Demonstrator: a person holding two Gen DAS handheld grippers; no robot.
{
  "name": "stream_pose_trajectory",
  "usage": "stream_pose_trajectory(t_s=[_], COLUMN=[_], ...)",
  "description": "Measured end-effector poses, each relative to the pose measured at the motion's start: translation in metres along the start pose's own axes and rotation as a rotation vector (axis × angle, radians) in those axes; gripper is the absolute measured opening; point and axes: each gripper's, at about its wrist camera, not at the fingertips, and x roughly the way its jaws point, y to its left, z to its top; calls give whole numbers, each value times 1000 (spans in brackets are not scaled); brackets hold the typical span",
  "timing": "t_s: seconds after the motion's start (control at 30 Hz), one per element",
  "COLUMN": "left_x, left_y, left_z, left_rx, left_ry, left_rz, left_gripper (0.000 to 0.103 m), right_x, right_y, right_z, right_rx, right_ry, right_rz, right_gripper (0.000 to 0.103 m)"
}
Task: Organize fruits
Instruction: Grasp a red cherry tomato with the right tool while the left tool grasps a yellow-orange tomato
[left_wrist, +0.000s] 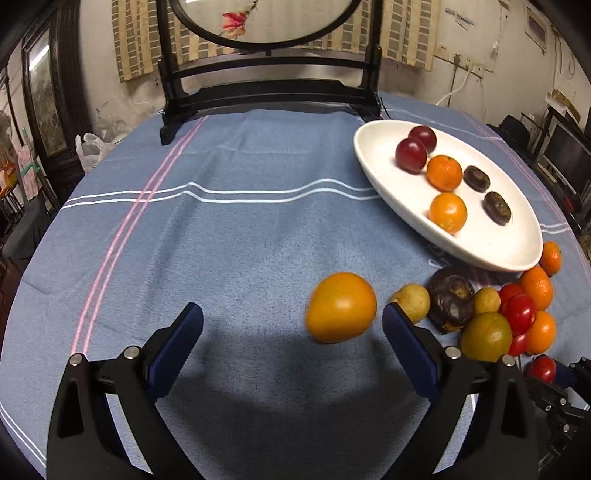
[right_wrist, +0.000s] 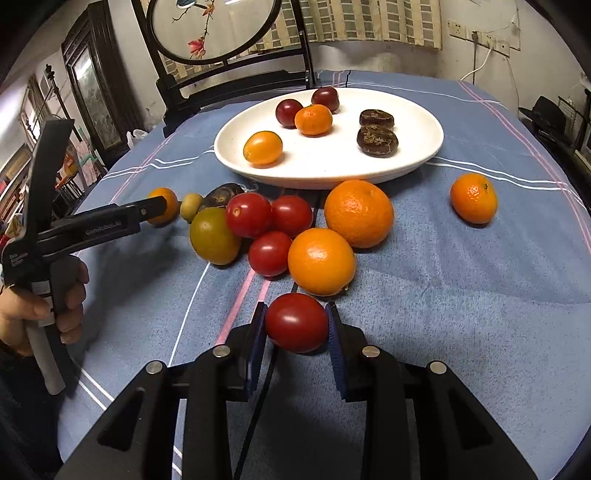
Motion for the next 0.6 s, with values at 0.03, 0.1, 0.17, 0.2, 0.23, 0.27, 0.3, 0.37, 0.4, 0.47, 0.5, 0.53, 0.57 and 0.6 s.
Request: stream_pose_trajectory(t_s=[0.03,0.1,0.17,0.2,0.23,0.27,0.3,0.37,0.4,0.47,0.5,0.53,0.57,0.6], left_x=[1,5,9,11,13,14,16,14,13,9,6,3,-5,-11], left_y=[-2,-6,-6,-6,-7,-10,-12,-17,-17,-12,-9,-6,-4,-4], left_z=[-1,0,3,5,5,5,5,3,2,2,3,3,5,7], left_rx=[13,34,22,9,7,17,27,53,51,13,-11,-25,-36,-42], left_ry=[-2,-3,2,6,11,18,25,24,27,40,40,31,7,-12], left_rz=[2,3,-29,-54,-69,-90,-108,-115,-126,-176,-193,-199,-198,-198], left_gripper=[94,80,66,63,56,45,40,37,37,37,37,37,37,37], right_x=[0,0,0,0,0,0,0,-2,-3,-10,-14,-20,-26,-30], right_y=[0,0,1,2,2,3,3,5,6,7,7,6,5,4], right_z=[0,-1,-1,0,0,0,-1,-1,-1,1,2,5,8,12], right_rx=[1,0,-5,-8,-12,-15,-17,-24,-27,-29,-28,-26,-27,-28], right_ry=[0,0,0,0,0,0,0,0,-2,-19,-32,-49,-65,-78], right_rz=[2,5,4,2,1,-1,-3,-10,-12,-8,-7,-10,-16,-21], right_gripper=[32,32,32,32,32,32,32,32,32,32,32,32,32,32])
